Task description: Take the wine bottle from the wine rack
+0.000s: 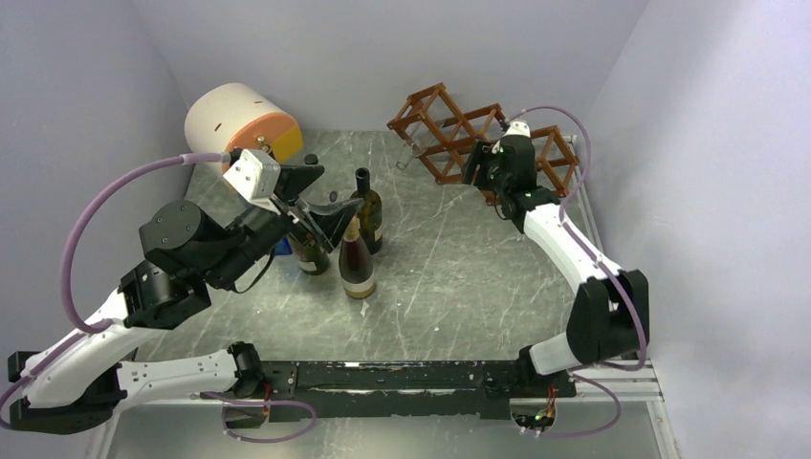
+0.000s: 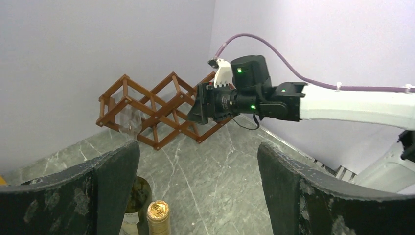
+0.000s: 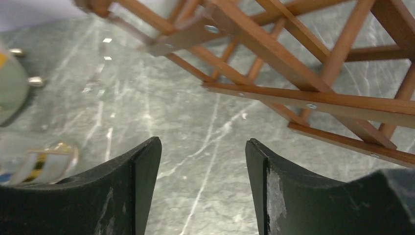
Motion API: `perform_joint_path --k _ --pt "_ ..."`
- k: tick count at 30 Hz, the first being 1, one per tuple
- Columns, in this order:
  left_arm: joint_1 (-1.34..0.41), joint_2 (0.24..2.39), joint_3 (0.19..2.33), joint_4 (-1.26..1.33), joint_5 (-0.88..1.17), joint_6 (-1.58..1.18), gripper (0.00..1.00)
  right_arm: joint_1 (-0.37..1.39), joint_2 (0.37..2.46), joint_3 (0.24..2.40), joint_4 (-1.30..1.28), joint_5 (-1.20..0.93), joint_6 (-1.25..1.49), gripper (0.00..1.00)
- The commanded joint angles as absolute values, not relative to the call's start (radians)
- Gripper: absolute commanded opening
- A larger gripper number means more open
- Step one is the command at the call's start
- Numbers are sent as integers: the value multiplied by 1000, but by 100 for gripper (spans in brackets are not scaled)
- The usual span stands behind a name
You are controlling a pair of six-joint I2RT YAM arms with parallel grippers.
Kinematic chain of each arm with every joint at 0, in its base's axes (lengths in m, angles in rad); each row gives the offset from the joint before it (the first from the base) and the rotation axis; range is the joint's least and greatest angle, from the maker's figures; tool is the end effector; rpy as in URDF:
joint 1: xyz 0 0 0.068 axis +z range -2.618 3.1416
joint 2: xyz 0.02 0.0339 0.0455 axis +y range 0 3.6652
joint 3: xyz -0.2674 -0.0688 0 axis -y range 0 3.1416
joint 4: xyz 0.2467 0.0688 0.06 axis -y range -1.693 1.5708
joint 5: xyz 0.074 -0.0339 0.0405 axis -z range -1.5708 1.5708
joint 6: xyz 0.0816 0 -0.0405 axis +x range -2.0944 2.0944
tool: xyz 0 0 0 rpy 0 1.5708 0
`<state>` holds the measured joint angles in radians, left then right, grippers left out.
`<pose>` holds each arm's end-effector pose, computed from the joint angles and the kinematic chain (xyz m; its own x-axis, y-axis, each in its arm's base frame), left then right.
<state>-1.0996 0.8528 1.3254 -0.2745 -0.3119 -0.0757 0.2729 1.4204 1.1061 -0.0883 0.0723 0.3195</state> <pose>0.1064 -0.1536 0.5105 0.0353 -0.2278 -0.9731 0.7162 0.6849 -0.1344 0.3637 0.0957 0.2978 -0.4226 0.2070 -0.8824 -0.0759 0.9620 0.2621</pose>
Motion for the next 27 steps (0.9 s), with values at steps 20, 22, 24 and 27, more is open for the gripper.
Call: perform_joint_path --k 20,22,24,27 --pt "-1100 832 1281 -266 -284 -104 93 20 1543 1108 0 48 318 65" --pt "-1100 830 1278 -267 -282 -103 93 71 1494 1083 -7 8 374 68" --pt "-1100 833 1276 -267 -282 -102 93 153 1441 1058 -5 29 423 74" --pt "-1100 837 1271 -263 -277 -97 93 260 1417 1026 19 86 546 95"
